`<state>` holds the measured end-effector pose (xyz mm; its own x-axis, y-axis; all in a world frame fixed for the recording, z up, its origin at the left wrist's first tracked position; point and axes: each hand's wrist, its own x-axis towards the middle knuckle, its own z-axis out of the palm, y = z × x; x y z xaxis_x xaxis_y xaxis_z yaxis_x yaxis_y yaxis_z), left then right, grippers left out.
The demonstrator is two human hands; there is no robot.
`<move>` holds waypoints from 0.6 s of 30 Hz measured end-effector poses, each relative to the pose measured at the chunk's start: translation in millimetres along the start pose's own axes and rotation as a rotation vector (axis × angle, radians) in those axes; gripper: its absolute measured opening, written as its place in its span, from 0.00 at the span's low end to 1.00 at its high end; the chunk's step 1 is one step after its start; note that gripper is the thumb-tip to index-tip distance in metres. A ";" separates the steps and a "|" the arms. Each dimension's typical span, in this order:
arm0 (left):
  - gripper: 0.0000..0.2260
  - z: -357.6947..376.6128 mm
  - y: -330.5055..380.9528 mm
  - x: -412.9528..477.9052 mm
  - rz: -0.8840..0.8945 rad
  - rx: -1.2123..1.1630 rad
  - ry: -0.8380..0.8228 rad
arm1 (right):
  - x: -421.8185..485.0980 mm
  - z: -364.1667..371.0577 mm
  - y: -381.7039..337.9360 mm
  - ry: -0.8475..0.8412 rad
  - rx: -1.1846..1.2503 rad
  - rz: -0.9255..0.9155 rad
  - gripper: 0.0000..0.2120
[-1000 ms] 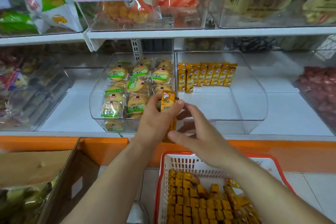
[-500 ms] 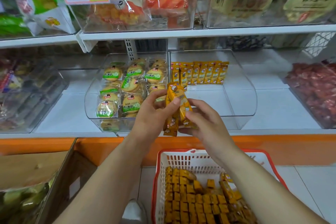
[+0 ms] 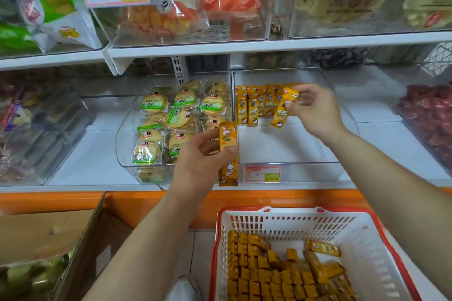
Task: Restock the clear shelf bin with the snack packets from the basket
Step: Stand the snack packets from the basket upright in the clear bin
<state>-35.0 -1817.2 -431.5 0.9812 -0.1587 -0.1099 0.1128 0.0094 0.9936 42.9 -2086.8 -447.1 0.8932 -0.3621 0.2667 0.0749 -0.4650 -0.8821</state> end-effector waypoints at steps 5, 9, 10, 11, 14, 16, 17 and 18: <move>0.22 0.2 -2.2 1.3 -0.008 0.049 0.023 | 48.6 28.8 24.5 -0.115 -0.354 -0.115 0.12; 0.21 -1.1 -6.2 4.8 -0.017 0.071 0.033 | 67.7 52.2 39.2 -0.121 -0.436 -0.105 0.07; 0.20 -1.8 -7.5 6.1 -0.021 0.074 0.038 | 70.5 57.4 42.7 -0.128 -0.438 -0.099 0.07; 0.20 -2.3 -8.4 7.2 -0.022 0.074 0.040 | 72.7 61.7 45.3 -0.129 -0.437 -0.099 0.06; 0.20 -3.4 -10.9 8.4 -0.024 0.079 0.037 | 78.6 68.0 47.5 -0.097 -0.385 -0.097 0.06; 0.20 -3.2 -11.4 7.8 -0.022 0.084 0.034 | 80.8 69.0 46.8 -0.087 -0.367 -0.089 0.07; 0.19 -3.2 -11.4 7.6 -0.019 0.084 0.036 | 80.6 69.6 46.7 -0.092 -0.380 -0.084 0.08; 0.19 -3.3 -11.4 7.5 -0.016 0.085 0.041 | 79.9 69.8 46.6 -0.095 -0.395 -0.082 0.09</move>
<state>-28.4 -1815.2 -443.8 0.9852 -0.1175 -0.1249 0.1164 -0.0767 0.9902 148.6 -2081.0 -494.0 0.9295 -0.2435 0.2769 -0.0117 -0.7701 -0.6378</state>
